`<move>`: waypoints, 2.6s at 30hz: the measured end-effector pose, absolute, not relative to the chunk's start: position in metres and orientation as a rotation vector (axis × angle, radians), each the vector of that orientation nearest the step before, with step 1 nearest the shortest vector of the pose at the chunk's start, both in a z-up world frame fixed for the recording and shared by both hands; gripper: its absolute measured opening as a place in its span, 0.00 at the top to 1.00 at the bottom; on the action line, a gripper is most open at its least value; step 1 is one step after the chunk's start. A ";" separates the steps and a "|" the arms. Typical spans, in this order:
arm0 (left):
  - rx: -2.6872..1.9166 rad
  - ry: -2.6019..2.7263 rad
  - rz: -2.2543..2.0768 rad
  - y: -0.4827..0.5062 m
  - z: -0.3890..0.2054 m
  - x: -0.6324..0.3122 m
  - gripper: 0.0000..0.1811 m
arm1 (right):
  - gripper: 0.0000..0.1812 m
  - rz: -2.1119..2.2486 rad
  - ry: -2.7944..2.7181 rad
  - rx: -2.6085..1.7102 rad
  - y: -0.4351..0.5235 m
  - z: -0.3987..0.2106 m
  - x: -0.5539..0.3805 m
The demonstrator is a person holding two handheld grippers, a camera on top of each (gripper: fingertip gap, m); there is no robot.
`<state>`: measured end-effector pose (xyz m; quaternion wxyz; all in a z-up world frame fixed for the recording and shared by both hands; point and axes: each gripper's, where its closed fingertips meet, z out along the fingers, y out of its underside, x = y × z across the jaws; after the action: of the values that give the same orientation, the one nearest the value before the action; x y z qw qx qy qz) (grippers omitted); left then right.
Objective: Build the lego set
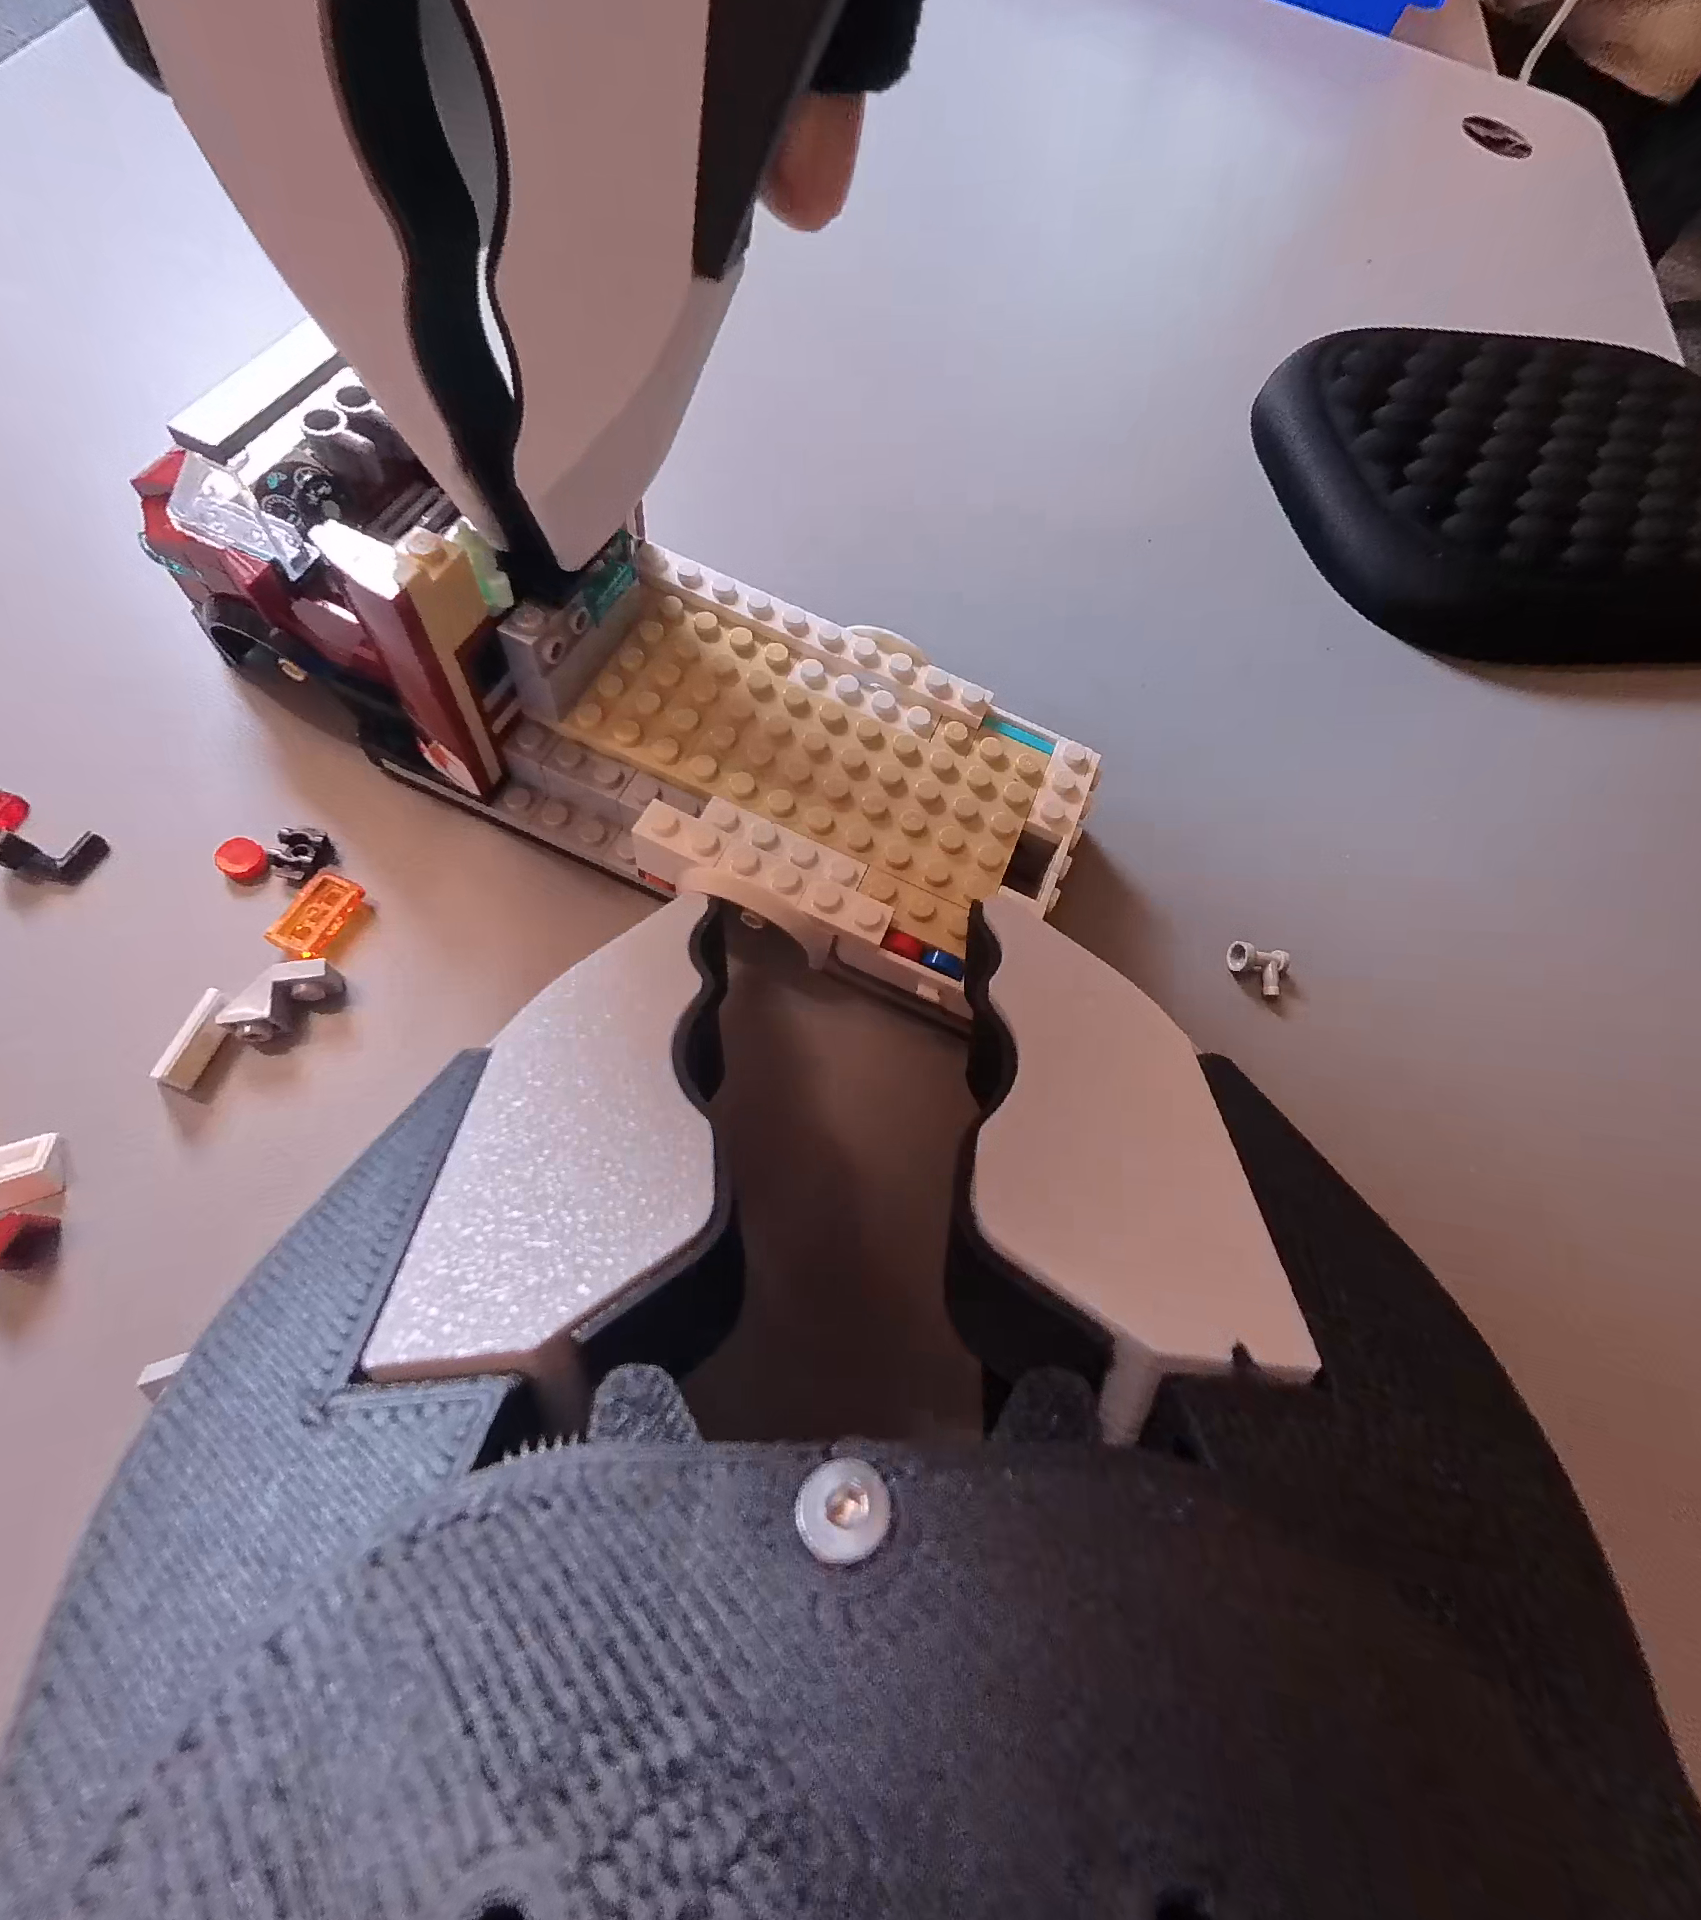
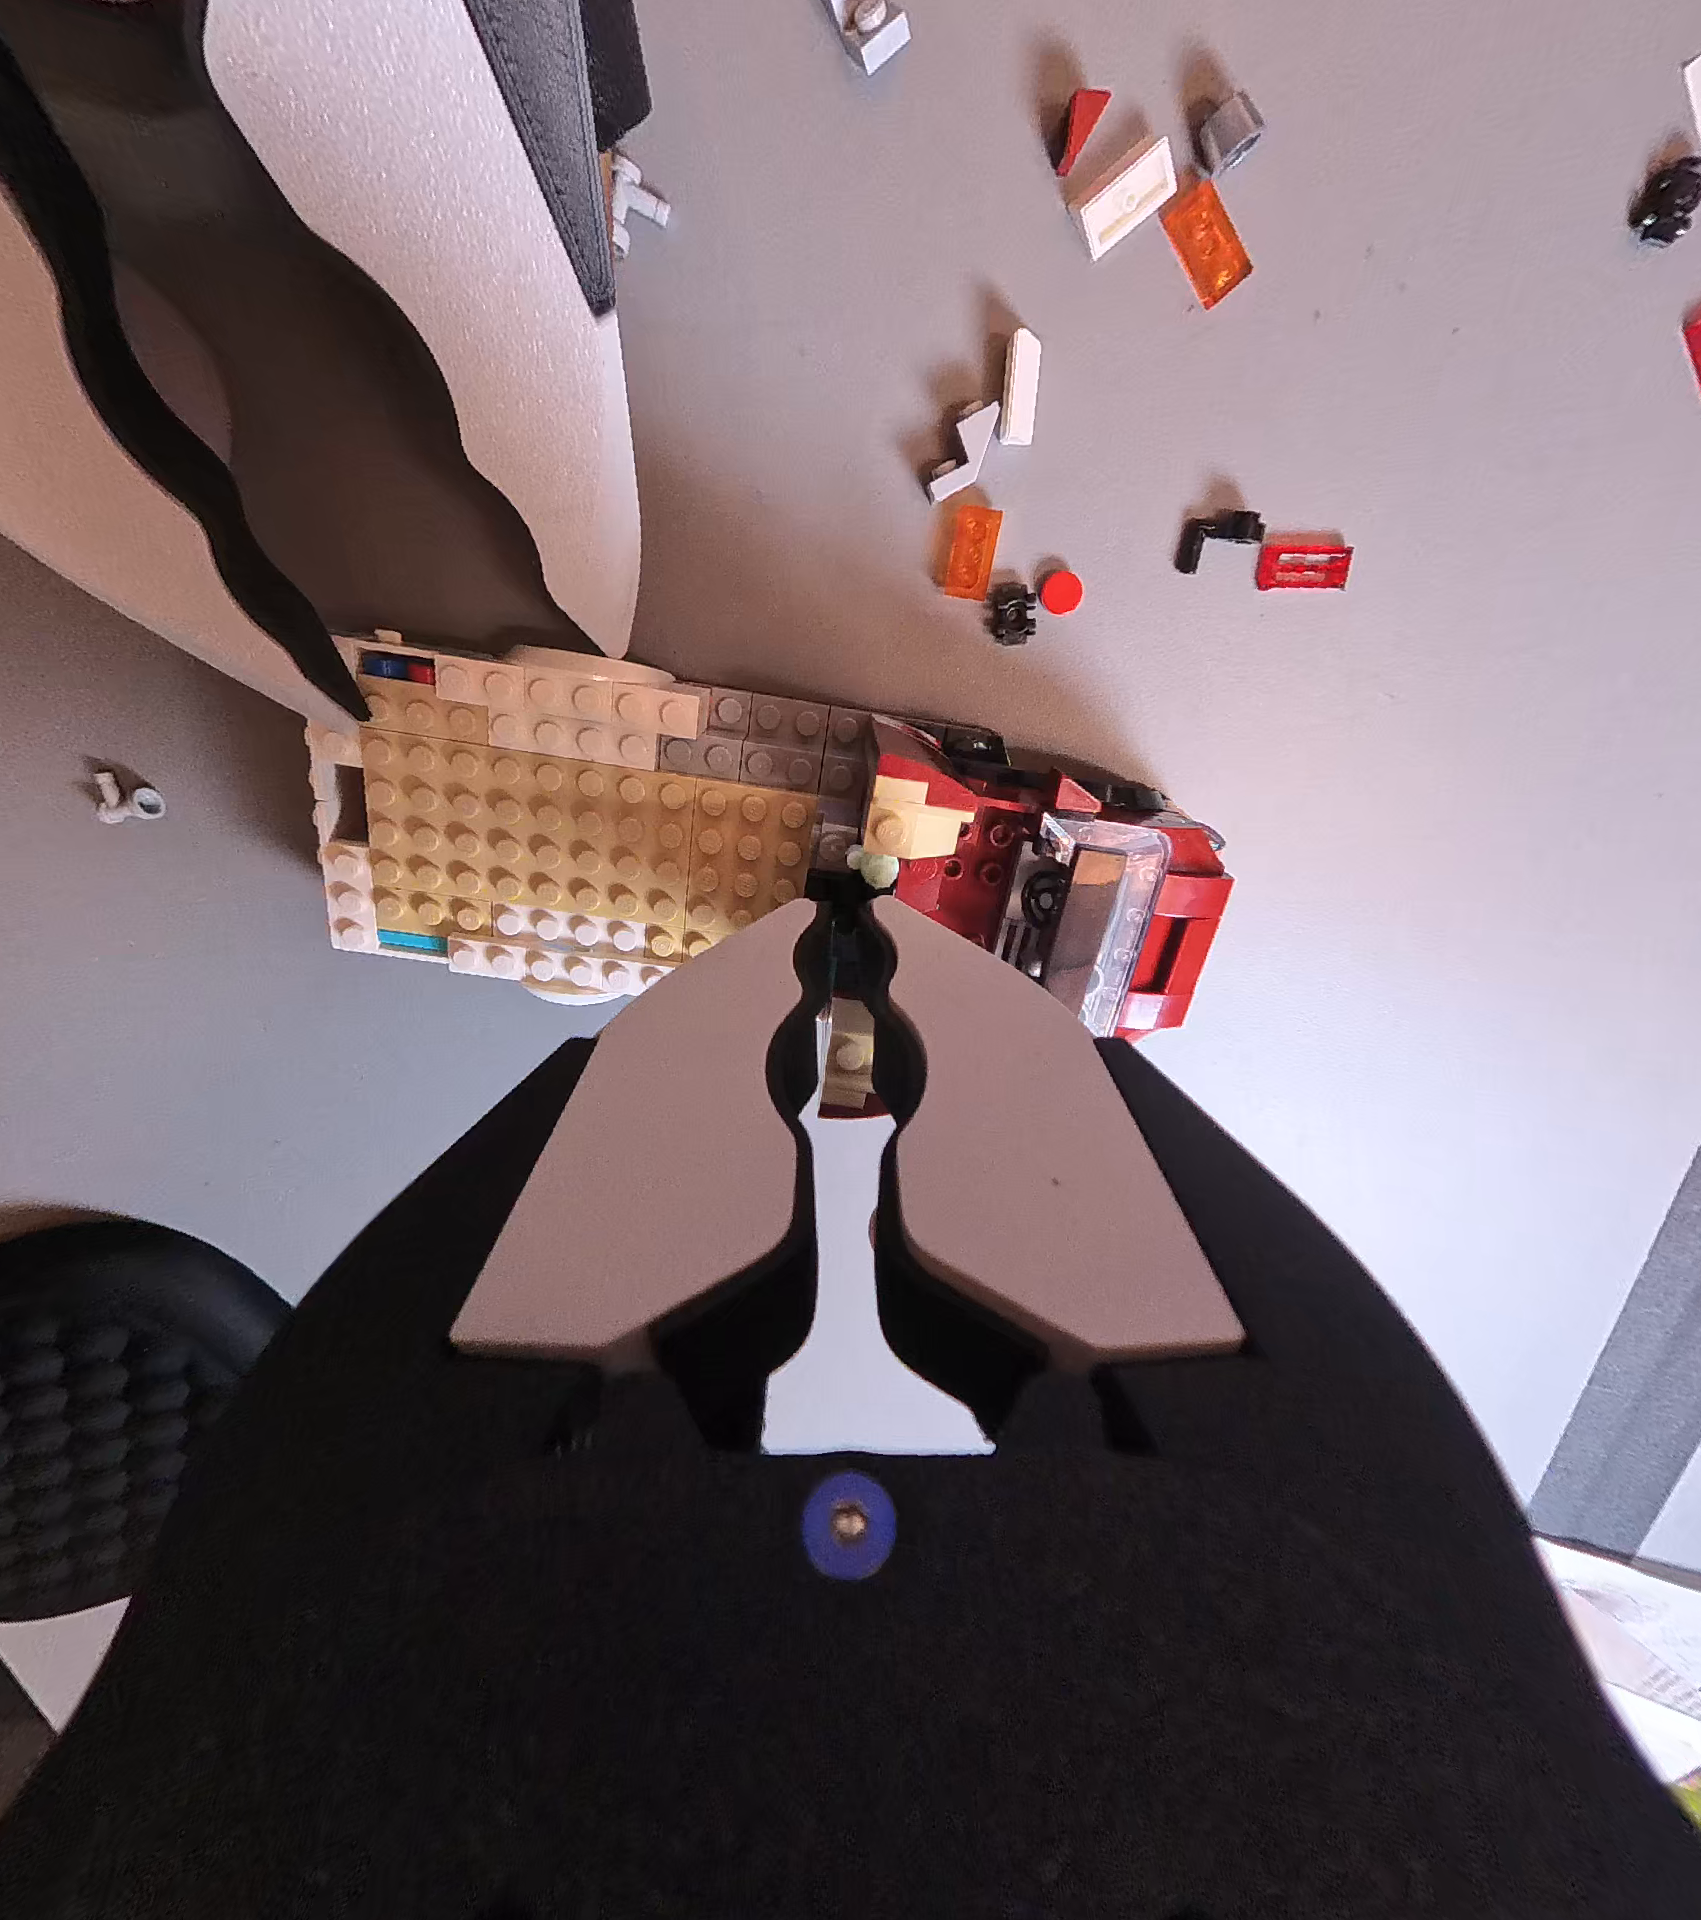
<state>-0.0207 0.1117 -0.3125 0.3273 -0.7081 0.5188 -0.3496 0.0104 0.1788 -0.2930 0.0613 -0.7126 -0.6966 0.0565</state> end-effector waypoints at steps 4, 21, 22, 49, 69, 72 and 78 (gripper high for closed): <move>-1.858 1.359 -0.921 0.112 -0.313 -0.021 0.75 | 0.98 0.171 -2.124 -2.174 0.179 -0.294 0.009; -1.860 1.356 -0.926 0.111 -0.313 -0.021 0.76 | 0.96 0.138 -2.033 -2.126 0.177 -0.289 0.010; -1.860 1.356 -0.925 0.111 -0.313 -0.021 0.76 | 0.94 0.197 -1.977 -2.128 0.174 -0.282 0.008; -1.846 1.353 -0.896 0.112 -0.312 -0.022 0.76 | 0.83 0.474 -1.217 -1.716 0.177 -0.269 0.032; -1.790 1.374 -0.953 0.106 -0.306 -0.024 0.65 | 0.90 0.444 -1.297 -1.772 0.165 -0.285 0.025; -1.779 1.429 -0.895 0.102 -0.311 -0.023 0.64 | 0.87 0.480 -1.282 -1.777 0.159 -0.281 0.023; -1.776 1.453 -0.870 0.100 -0.313 -0.021 0.67 | 0.80 0.508 -1.330 -1.871 0.159 -0.285 0.014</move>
<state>-0.0211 0.1005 -0.3131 0.3370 -0.6814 0.5575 -0.3336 0.0136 0.1589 -0.2854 0.3852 -0.7343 -0.5221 0.1993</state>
